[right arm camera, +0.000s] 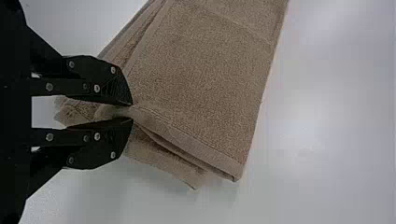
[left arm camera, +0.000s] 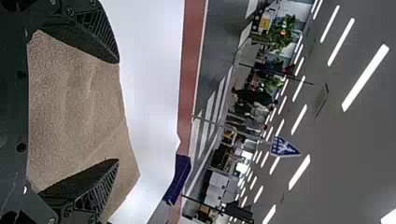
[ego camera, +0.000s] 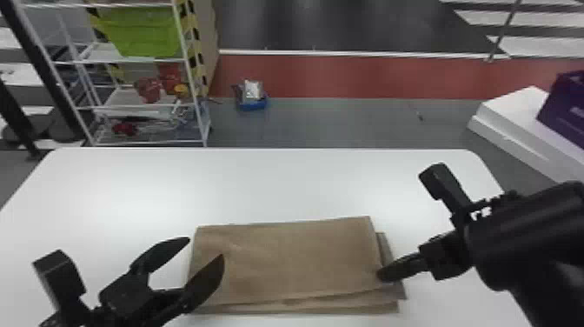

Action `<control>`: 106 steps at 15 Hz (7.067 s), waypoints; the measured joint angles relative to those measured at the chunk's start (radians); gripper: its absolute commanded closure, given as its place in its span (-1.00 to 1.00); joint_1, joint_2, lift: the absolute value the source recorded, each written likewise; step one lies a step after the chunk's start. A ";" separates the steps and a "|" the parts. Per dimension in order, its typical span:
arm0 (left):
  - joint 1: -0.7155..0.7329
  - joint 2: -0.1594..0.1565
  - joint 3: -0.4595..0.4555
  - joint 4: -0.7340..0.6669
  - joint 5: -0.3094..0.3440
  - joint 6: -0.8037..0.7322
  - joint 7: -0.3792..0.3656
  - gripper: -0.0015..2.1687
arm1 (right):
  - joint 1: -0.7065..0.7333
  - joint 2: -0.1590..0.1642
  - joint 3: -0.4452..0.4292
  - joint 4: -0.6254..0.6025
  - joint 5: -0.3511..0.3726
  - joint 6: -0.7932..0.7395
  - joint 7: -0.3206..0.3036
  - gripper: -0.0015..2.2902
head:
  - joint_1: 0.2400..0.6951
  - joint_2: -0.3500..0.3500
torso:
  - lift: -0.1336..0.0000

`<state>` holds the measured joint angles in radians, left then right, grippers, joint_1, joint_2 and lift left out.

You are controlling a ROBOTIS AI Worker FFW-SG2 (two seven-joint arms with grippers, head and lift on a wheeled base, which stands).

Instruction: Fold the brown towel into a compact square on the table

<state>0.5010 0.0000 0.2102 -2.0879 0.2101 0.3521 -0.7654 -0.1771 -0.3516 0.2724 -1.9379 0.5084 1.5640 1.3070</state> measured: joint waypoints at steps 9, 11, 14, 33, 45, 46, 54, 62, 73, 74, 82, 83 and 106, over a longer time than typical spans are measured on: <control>-0.002 0.000 -0.002 0.004 0.000 0.000 0.000 -0.87 | 0.009 0.023 -0.032 0.019 -0.018 0.000 -0.006 -0.03 | 1.00 -0.07 | -0.85; -0.003 0.000 -0.002 0.005 -0.001 0.000 0.000 -0.87 | 0.011 0.028 -0.048 0.002 -0.032 0.000 -0.006 -0.03 | 1.00 -0.06 | -0.85; -0.003 0.000 -0.002 0.005 -0.001 0.000 0.000 -0.87 | 0.017 0.028 -0.049 -0.037 -0.041 0.000 -0.004 -0.03 | 1.00 -0.04 | -0.85; -0.012 0.000 -0.013 0.011 -0.006 0.005 0.002 -0.87 | 0.110 -0.028 -0.116 -0.305 -0.064 0.000 0.057 -0.03 | 1.00 -0.03 | -0.85; -0.016 0.000 -0.031 0.011 -0.017 0.009 0.003 -0.87 | 0.229 -0.091 -0.090 -0.314 0.012 0.000 0.057 -0.03 | 1.00 -0.20 | -0.85; -0.016 0.000 -0.031 0.011 -0.017 0.009 0.003 -0.87 | 0.230 -0.092 -0.082 -0.302 0.023 0.000 0.057 -0.03 | 1.00 -0.20 | -0.85; -0.025 0.000 -0.069 0.030 -0.052 0.009 0.001 -0.87 | 0.146 -0.075 -0.120 -0.161 0.041 0.000 0.057 -0.03 | 1.00 -0.40 | -0.85; -0.011 0.000 -0.077 0.022 -0.153 0.017 -0.081 -0.87 | -0.109 0.058 -0.131 0.024 0.020 0.000 0.057 -0.03 | 1.00 -0.29 | -0.85; -0.022 0.000 -0.086 0.038 -0.164 0.016 -0.086 -0.87 | 0.099 -0.041 -0.253 -0.067 0.031 0.000 0.057 -0.91 | 1.00 -0.63 | -0.85; -0.022 0.000 -0.087 0.038 -0.164 0.017 -0.086 -0.87 | 0.099 -0.034 -0.267 -0.070 0.025 0.000 0.057 -0.91 | 1.00 -0.63 | -0.85; -0.029 0.000 -0.087 0.042 -0.166 0.021 -0.084 -0.87 | 0.102 -0.020 -0.390 -0.101 -0.049 0.000 0.057 -0.90 | 1.00 -0.68 | -0.85; -0.032 0.000 -0.087 0.044 -0.166 0.023 -0.084 -0.87 | 0.102 -0.021 -0.396 -0.098 -0.054 0.000 0.057 -0.90 | 1.00 -0.68 | -0.85; -0.029 0.000 -0.091 0.028 -0.167 0.040 -0.094 -0.87 | 0.040 -0.003 -0.226 0.091 -0.002 0.000 0.057 -0.81 | 1.00 -0.58 | -0.85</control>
<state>0.4724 0.0000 0.1195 -2.0596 0.0429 0.3920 -0.8591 -0.1369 -0.3543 0.0467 -1.8466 0.5063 1.5640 1.3637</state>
